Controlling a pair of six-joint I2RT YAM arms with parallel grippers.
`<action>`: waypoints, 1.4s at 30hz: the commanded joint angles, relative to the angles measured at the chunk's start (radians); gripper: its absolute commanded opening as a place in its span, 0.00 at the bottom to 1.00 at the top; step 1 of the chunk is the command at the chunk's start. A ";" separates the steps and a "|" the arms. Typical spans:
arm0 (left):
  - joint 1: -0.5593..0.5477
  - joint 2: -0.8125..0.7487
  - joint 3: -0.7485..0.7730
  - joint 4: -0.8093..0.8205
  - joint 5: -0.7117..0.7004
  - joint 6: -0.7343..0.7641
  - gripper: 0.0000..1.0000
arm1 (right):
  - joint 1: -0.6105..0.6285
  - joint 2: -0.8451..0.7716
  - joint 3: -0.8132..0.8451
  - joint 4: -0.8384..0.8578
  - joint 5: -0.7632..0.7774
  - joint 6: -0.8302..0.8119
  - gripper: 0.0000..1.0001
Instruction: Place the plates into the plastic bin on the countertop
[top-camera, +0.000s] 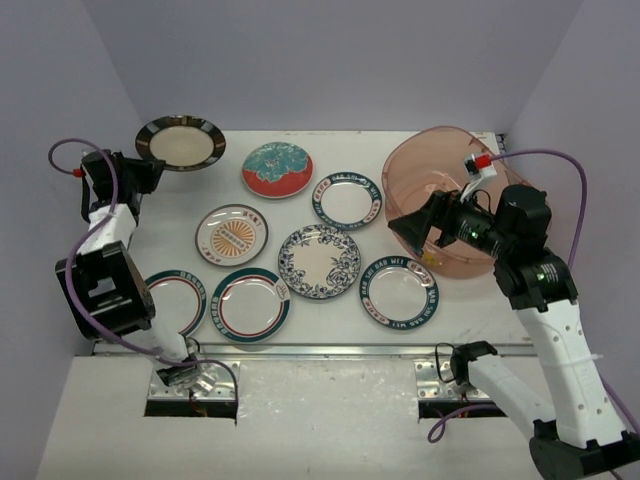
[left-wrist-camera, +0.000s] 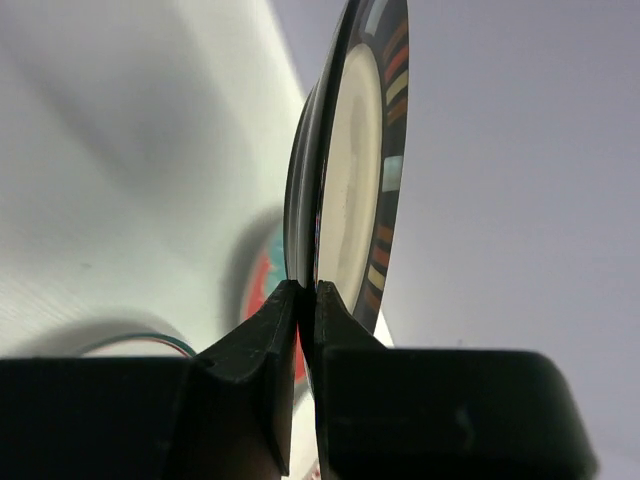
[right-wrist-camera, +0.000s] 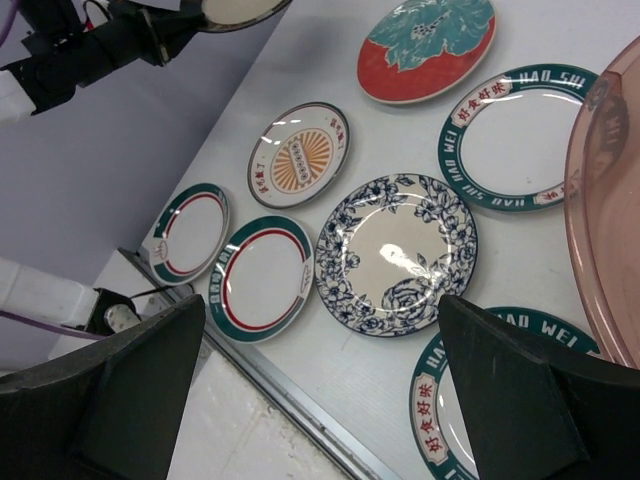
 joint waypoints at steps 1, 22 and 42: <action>-0.085 -0.280 -0.017 0.247 0.258 -0.009 0.00 | 0.003 0.105 0.096 0.059 -0.073 0.054 0.99; -0.647 -0.540 -0.274 0.433 0.429 -0.144 0.00 | -0.053 0.532 0.266 0.182 -0.290 0.124 0.23; -0.632 -0.594 -0.053 -0.272 -0.086 0.260 1.00 | -0.417 0.377 0.062 0.252 -0.171 0.438 0.00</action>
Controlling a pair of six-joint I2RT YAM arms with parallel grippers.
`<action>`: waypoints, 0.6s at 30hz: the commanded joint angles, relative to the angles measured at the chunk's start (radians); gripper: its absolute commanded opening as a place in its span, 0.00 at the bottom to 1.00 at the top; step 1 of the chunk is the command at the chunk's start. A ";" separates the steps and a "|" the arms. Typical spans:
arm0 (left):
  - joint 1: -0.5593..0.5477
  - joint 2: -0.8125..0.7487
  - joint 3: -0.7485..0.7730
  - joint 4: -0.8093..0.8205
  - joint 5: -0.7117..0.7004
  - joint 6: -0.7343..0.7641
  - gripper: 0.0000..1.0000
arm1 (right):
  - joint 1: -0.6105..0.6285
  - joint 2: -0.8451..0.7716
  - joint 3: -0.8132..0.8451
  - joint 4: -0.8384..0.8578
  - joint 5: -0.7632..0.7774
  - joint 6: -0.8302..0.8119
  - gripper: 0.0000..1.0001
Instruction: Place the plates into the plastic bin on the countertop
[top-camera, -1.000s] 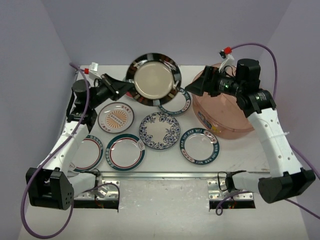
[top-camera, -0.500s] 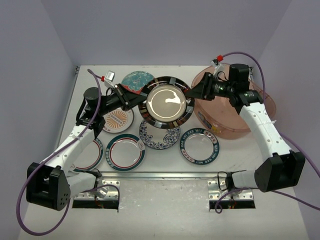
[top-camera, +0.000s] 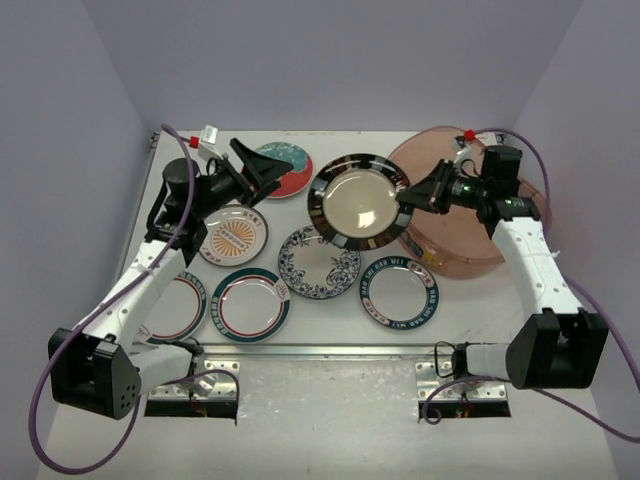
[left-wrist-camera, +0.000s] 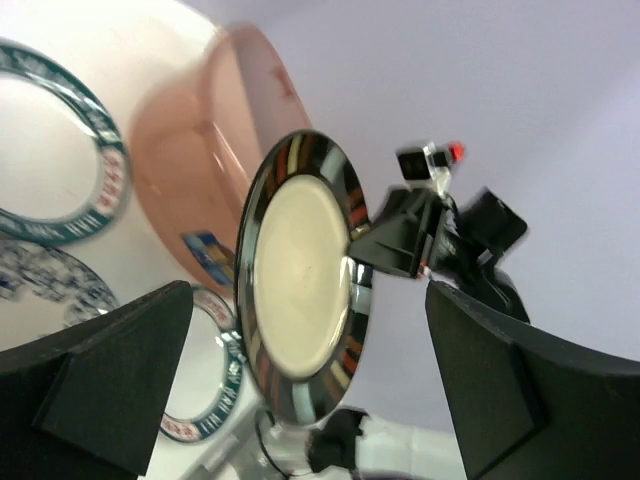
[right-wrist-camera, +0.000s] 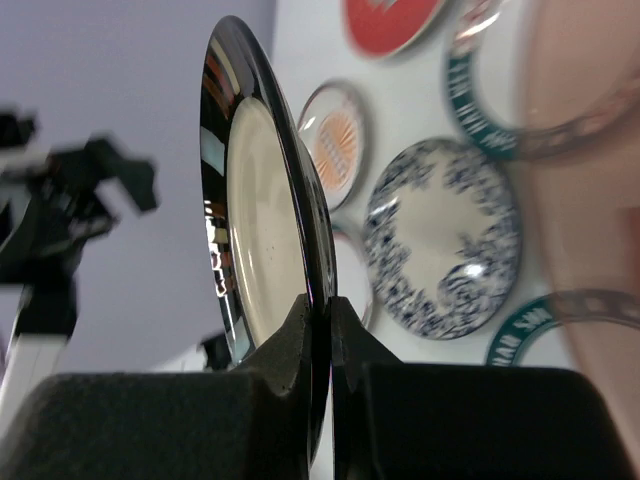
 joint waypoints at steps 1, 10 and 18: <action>0.020 -0.149 0.111 -0.377 -0.399 0.265 1.00 | -0.217 -0.143 0.005 0.055 0.233 0.185 0.00; 0.032 -0.297 -0.086 -0.455 -0.395 0.483 1.00 | -0.289 -0.232 -0.141 0.110 0.853 0.507 0.00; 0.032 -0.347 -0.251 -0.389 -0.251 0.477 1.00 | -0.236 -0.126 -0.204 0.290 0.945 0.502 0.00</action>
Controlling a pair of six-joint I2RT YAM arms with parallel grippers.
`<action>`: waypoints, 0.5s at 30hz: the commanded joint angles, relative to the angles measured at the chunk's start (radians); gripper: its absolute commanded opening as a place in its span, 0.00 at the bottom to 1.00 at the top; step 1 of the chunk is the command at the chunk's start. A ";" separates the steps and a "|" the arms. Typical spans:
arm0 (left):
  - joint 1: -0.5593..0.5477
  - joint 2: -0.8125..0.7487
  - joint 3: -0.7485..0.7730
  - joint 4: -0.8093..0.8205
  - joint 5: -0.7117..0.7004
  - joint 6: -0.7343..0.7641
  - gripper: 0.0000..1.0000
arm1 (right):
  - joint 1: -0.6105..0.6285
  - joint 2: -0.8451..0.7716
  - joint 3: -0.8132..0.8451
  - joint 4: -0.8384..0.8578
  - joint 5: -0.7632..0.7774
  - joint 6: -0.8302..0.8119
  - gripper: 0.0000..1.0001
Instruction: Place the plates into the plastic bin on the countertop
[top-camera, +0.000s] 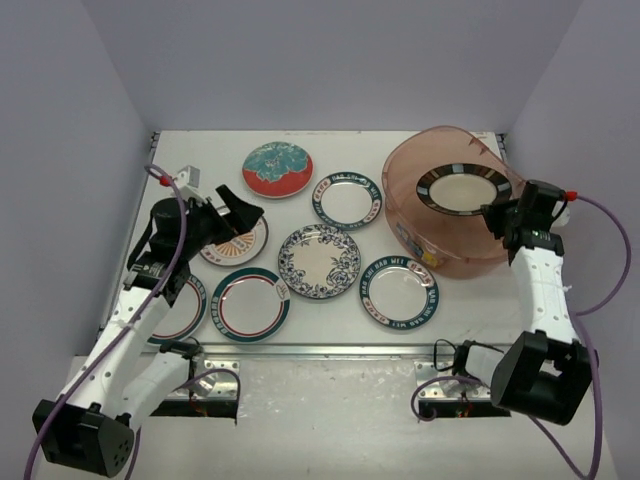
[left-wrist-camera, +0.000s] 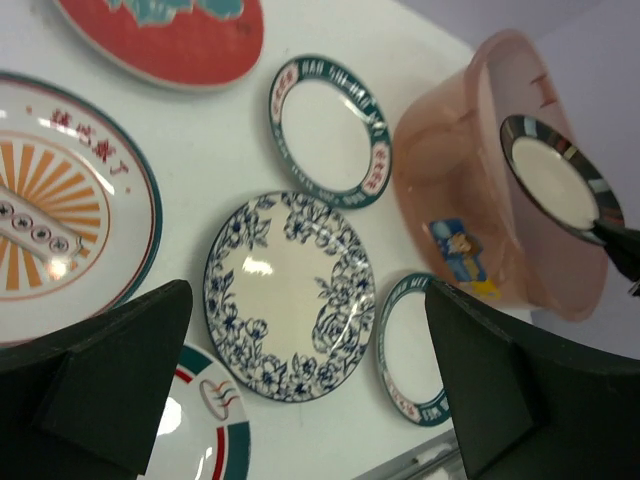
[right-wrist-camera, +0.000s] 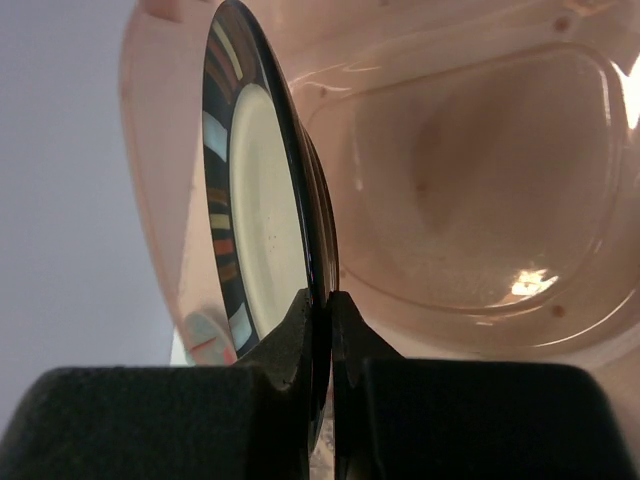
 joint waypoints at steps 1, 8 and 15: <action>0.003 -0.045 -0.054 0.034 0.079 0.028 1.00 | 0.050 0.023 0.033 0.275 0.089 0.064 0.00; 0.002 -0.098 -0.103 0.049 0.121 0.010 1.00 | 0.113 0.148 0.073 0.325 0.159 -0.009 0.05; 0.002 -0.108 -0.111 0.043 0.133 0.011 1.00 | 0.166 0.266 0.115 0.325 0.179 -0.071 0.17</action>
